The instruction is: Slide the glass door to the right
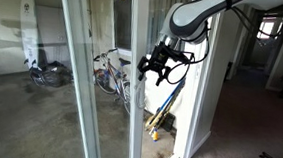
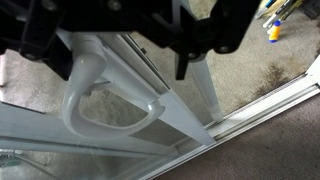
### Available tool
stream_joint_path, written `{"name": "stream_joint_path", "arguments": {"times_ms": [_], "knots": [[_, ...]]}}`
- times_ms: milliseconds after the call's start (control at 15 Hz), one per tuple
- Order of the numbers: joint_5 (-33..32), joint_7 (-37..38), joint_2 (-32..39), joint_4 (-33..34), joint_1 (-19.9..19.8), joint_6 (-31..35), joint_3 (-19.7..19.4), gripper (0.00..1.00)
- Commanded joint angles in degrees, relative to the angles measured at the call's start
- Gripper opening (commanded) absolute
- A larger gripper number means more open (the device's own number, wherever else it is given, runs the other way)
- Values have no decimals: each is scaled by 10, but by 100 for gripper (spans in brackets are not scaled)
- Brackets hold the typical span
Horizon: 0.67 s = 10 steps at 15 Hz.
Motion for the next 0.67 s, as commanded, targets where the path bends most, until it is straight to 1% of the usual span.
{"name": "stream_joint_path", "arguments": {"times_ms": [0, 133, 267, 467, 600], "knots": [[-3, -10, -8, -8, -10, -2, -1, 100], [-9, -11, -14, -13, -14, -17, -5, 100], [-3, -31, -27, -27, -26, -19, -8, 100], [35, -84, -61, -57, -55, -30, -9, 100], [58, -109, -75, -63, -68, -36, -11, 100]]}}
